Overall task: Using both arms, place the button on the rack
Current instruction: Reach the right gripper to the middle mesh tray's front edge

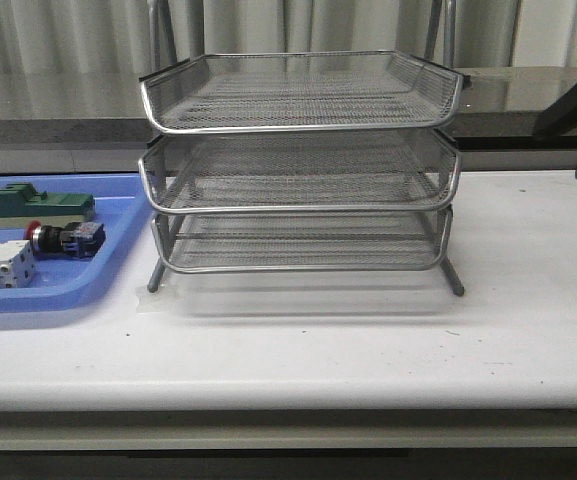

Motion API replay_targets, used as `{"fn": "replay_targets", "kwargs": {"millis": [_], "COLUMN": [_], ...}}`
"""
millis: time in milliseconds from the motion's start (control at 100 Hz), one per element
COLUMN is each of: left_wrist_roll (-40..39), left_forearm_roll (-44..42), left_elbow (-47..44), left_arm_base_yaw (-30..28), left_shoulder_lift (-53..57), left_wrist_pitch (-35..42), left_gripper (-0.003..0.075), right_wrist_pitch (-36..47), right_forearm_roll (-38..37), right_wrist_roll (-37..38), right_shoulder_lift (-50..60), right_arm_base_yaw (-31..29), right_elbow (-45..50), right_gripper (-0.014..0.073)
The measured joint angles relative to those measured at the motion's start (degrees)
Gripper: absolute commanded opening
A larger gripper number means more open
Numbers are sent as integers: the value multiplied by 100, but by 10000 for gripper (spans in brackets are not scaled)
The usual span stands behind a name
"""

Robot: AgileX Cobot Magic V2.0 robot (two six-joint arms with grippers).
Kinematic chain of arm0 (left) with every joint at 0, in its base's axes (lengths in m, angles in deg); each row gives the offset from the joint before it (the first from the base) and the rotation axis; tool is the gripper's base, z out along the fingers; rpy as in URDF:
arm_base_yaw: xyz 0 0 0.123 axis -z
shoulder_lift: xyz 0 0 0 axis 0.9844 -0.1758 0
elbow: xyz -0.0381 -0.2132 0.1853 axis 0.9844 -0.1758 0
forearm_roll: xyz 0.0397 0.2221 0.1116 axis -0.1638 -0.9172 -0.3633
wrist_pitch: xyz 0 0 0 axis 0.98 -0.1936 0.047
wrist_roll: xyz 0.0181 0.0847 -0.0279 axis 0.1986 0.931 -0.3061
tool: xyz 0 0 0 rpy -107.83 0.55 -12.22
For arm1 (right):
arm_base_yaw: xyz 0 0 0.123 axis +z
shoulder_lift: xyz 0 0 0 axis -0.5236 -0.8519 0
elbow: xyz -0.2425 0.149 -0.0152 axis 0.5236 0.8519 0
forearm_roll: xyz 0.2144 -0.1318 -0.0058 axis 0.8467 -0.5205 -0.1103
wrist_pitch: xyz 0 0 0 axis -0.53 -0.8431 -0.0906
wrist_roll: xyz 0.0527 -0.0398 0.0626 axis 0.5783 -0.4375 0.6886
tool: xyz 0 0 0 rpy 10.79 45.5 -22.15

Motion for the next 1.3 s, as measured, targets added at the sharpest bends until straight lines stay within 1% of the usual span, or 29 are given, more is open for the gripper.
{"fn": "replay_targets", "kwargs": {"millis": [60,210,340,460,830,1030,1120,1300], "left_wrist_roll": [0,0,0,0,0,0,0,0], "left_forearm_roll": [0,0,0,0,0,0,0,0], "left_elbow": [0,0,0,0,0,0,0,0], "left_arm_base_yaw": [0,0,0,0,0,0,0,0], "left_shoulder_lift": [0,0,0,0,0,0,0,0], "left_wrist_pitch": [0,0,0,0,0,0,0,0], "left_gripper": [-20,-20,-20,-20,-20,-20,-20,-20], "right_wrist_pitch": [68,83,60,41,-170,-170,-179,-274], "right_forearm_roll": [555,1599,2103,2228,2276,2288,2288,2299], "right_wrist_roll": [-563,-1673,-2180,-2370,-2478,-2549,-2620,-2683], "right_shoulder_lift": [-276,-1071,-1651,-2048,-2848,-3098,-3171,-3317], "right_arm_base_yaw": [0,0,0,0,0,0,0,0], "right_elbow": [-60,-365,-652,-871,-1519,-1576,-1589,-1617], "right_gripper": [318,318,318,318,318,313,277,166]}}
